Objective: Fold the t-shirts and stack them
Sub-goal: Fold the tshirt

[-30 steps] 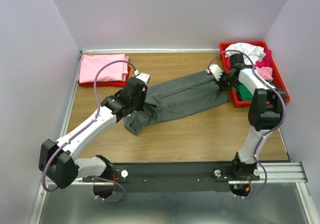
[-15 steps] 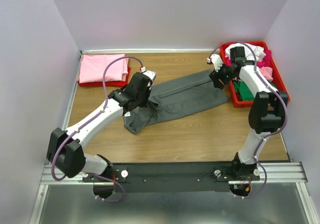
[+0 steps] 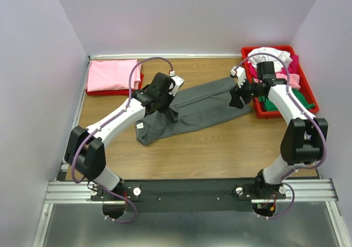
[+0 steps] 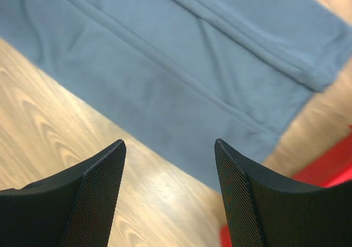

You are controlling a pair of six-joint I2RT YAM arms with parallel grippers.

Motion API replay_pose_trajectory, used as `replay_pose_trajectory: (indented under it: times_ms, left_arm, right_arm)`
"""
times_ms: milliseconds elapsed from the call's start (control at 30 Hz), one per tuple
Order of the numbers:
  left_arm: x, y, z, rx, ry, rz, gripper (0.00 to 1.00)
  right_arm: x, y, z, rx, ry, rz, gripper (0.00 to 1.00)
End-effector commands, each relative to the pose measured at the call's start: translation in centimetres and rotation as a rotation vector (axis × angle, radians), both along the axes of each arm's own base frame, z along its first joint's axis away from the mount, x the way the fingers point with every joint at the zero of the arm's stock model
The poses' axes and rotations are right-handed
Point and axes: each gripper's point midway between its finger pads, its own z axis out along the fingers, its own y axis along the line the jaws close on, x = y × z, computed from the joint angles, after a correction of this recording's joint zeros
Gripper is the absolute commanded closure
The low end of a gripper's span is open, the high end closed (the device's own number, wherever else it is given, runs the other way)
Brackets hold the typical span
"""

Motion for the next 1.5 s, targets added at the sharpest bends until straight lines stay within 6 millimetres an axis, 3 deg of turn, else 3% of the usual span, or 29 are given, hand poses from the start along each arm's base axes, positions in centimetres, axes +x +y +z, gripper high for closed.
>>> replay_pose_trajectory:
  times_ms: [0, 200, 467, 933, 1100, 1267, 1467]
  left_arm:
    - [0.6, -0.9, 0.8, 0.023, -0.038, -0.135, 1.0]
    - [1.4, -1.3, 0.7, 0.066, -0.085, -0.227, 1.0]
    - [2.4, -1.1, -1.0, 0.097, -0.055, -0.222, 1.0]
    - [3.4, 0.1, 0.1, 0.083, -0.09, -0.179, 1.0]
    - [2.7, 0.0, 1.7, 0.045, -0.121, -0.184, 1.0]
    - [0.7, -0.3, 3.1, -0.036, -0.132, -0.215, 1.0]
    - [-1.7, -0.3, 3.0, -0.089, -0.102, -0.245, 1.0]
  right_arm:
    - [-1.4, 1.5, 1.1, 0.086, -0.012, 0.031, 0.27]
    - [-2.3, 1.8, 0.6, 0.115, -0.008, 0.027, 0.27]
    - [-3.1, 2.0, 0.4, 0.125, -0.007, 0.031, 0.27]
    - [-3.8, 2.3, -0.3, 0.146, 0.015, 0.042, 0.27]
    - [-4.2, 2.5, -0.3, 0.155, 0.014, 0.059, 0.27]
    - [-4.5, 2.7, -0.4, 0.163, 0.011, 0.078, 0.27]
    - [-4.6, 2.8, -0.4, 0.168, 0.008, 0.085, 0.27]
